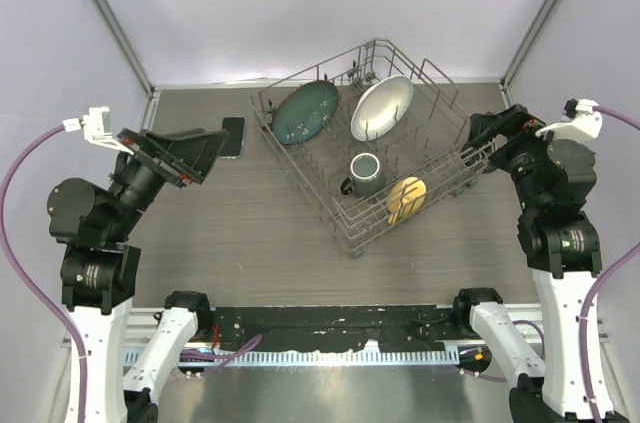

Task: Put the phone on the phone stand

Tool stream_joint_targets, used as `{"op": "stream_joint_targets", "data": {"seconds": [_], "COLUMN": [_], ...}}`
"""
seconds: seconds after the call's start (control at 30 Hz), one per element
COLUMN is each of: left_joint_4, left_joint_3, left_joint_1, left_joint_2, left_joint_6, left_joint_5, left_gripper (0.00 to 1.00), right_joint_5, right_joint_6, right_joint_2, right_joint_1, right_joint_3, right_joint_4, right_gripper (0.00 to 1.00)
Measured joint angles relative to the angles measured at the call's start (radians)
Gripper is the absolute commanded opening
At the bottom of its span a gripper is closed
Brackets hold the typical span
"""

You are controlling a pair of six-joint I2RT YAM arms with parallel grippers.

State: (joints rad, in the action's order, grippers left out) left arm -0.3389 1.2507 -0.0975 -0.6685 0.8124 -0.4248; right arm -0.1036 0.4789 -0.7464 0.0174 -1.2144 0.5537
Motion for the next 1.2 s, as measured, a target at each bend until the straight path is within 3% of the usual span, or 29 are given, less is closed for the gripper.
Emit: {"op": "stream_joint_targets", "data": {"seconds": [0.2,0.57,0.73,1.03,1.2], "left_joint_4": [0.018,0.02,0.032,0.052,0.088], "left_joint_3": [-0.041,-0.027,-0.039,-0.096,-0.129], "left_joint_1": [0.001,0.001,0.001,0.001,0.001], "left_joint_2": [-0.011,-0.051,-0.064,-0.072,-0.069], "left_joint_6": [0.026,0.026,0.043,0.07,0.077], "left_joint_5": [-0.039,-0.09,-0.12,-0.146,-0.165], "left_gripper": [1.0,1.0,1.0,1.0,1.0], "right_joint_5": [0.006,-0.108,-0.132,0.196,0.357], "right_joint_6": [0.01,-0.028,-0.042,0.143,0.261], "right_joint_2": [-0.047,-0.27,-0.383,-0.57,-0.628], "right_joint_1": [0.0,-0.005,-0.128,-0.554,-0.596], "right_joint_3": [0.064,-0.022,-0.093,-0.062,0.008], "right_joint_4": [-0.013,-0.026,-0.047,-0.166,-0.26], "right_gripper": [1.0,1.0,0.99,0.94,0.94]}}
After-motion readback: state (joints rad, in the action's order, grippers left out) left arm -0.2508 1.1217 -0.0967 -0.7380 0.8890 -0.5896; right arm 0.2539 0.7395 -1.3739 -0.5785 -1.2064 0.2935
